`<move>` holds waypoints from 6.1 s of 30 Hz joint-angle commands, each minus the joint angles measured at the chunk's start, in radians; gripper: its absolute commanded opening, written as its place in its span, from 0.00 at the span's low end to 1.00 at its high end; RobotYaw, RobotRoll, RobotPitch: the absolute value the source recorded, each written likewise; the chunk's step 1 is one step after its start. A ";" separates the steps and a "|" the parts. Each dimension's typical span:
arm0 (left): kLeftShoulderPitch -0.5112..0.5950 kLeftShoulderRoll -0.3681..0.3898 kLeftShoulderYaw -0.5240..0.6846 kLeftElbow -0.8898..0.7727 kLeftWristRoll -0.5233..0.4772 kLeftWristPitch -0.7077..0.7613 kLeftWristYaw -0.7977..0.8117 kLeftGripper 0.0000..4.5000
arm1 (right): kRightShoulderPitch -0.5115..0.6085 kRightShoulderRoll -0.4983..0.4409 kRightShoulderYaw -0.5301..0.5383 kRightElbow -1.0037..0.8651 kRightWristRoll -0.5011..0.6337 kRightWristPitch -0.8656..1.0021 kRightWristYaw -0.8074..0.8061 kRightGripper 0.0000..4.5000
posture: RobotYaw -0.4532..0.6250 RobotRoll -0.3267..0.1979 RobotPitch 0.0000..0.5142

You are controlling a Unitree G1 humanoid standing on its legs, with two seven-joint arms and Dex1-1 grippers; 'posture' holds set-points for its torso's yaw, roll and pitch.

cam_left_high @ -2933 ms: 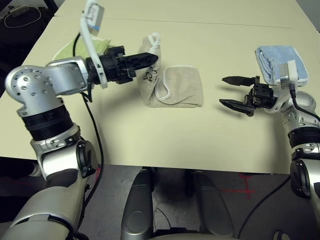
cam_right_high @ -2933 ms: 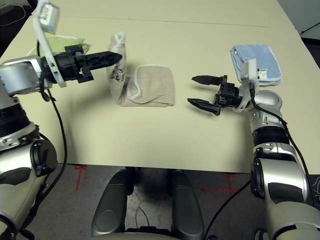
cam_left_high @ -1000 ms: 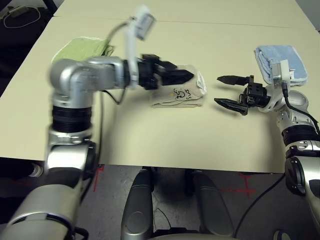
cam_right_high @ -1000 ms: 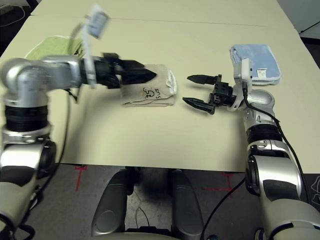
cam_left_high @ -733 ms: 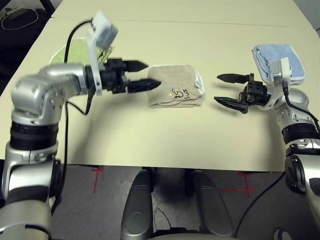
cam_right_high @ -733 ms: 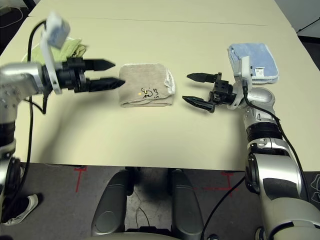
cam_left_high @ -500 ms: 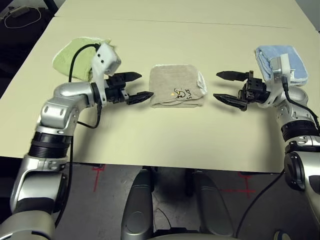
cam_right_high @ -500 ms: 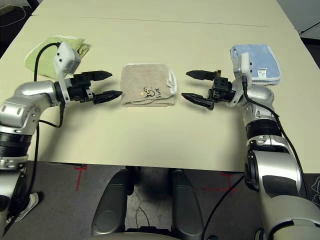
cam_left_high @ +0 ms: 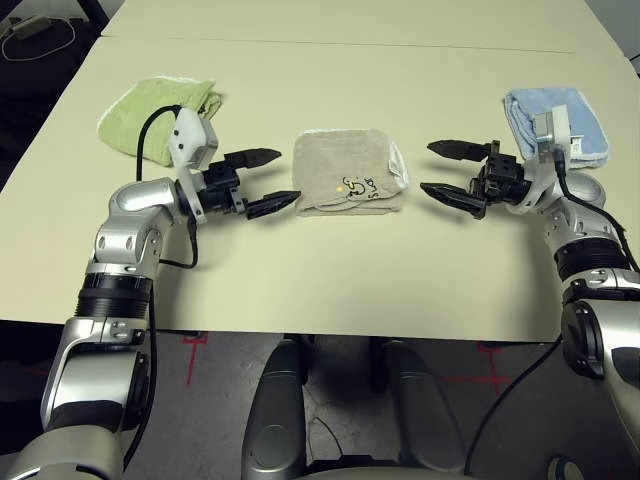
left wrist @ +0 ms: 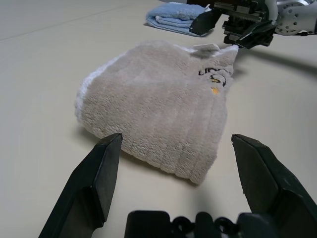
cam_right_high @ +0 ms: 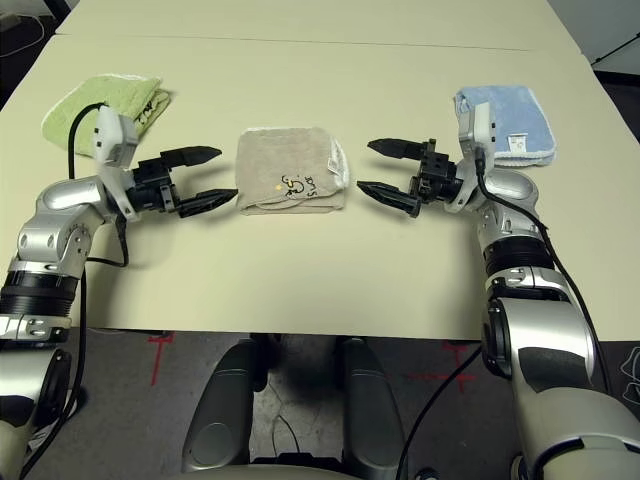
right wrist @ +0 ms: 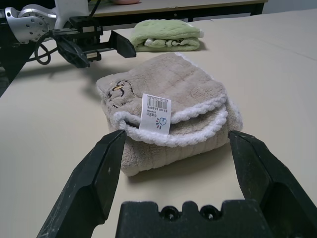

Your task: Fold the towel and set it aside.

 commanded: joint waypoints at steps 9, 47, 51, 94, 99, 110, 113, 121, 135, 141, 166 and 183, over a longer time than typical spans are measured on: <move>0.057 0.041 -0.018 0.022 0.073 -0.085 -0.067 0.99 | 0.020 -0.072 0.041 0.014 -0.023 0.006 0.087 1.00 | 0.46 0.62 0.46; -0.037 0.038 -0.002 0.117 0.089 -0.139 -0.125 0.45 | 0.026 -0.013 0.022 -0.038 -0.005 -0.031 0.092 0.00 | 0.46 0.62 0.43; -0.060 0.031 0.003 0.125 0.077 -0.158 -0.147 0.11 | 0.023 -0.010 0.021 -0.036 -0.006 -0.033 0.091 0.00 | 0.46 0.62 0.43; -0.327 -0.177 -0.140 0.546 0.293 -0.173 -0.043 0.01 | -0.068 0.136 0.058 0.232 -0.183 -0.097 -0.111 0.00 | 0.49 0.62 0.45; -0.391 -0.172 -0.101 0.501 0.254 -0.136 -0.056 0.01 | -0.125 0.143 -0.008 0.194 -0.109 -0.076 -0.095 0.00 | 0.49 0.62 0.44; -0.479 -0.258 -0.036 0.617 0.292 -0.133 0.202 0.01 | -0.200 0.203 -0.004 0.215 -0.159 -0.044 -0.379 0.00 | 0.48 0.62 0.44; -0.473 -0.266 -0.043 0.648 0.306 -0.145 0.217 0.01 | -0.209 0.220 0.012 0.222 -0.188 -0.025 -0.451 0.00 | 0.48 0.62 0.45; -0.497 -0.278 -0.029 0.677 0.308 -0.174 0.254 0.01 | -0.237 0.255 0.028 0.230 -0.216 0.000 -0.525 0.00 | 0.48 0.62 0.46; -0.407 -0.236 0.001 0.349 0.214 -0.119 0.165 0.01 | -0.234 0.254 0.011 0.207 -0.197 -0.002 -0.485 0.00 | 0.49 0.62 0.49; -0.319 -0.249 -0.032 0.276 0.211 -0.044 0.155 0.01 | -0.241 0.263 0.025 0.224 -0.219 -0.003 -0.518 0.00 | 0.49 0.62 0.50; -0.432 -0.266 -0.060 0.736 0.357 -0.196 0.233 0.01 | -0.161 0.251 0.088 0.286 -0.331 0.045 -0.658 0.00 | 0.47 0.62 0.51; -0.283 -0.093 0.031 0.320 0.214 0.054 0.079 0.15 | -0.128 0.098 -0.117 0.131 -0.048 0.104 -0.252 0.00 | 0.48 0.62 0.47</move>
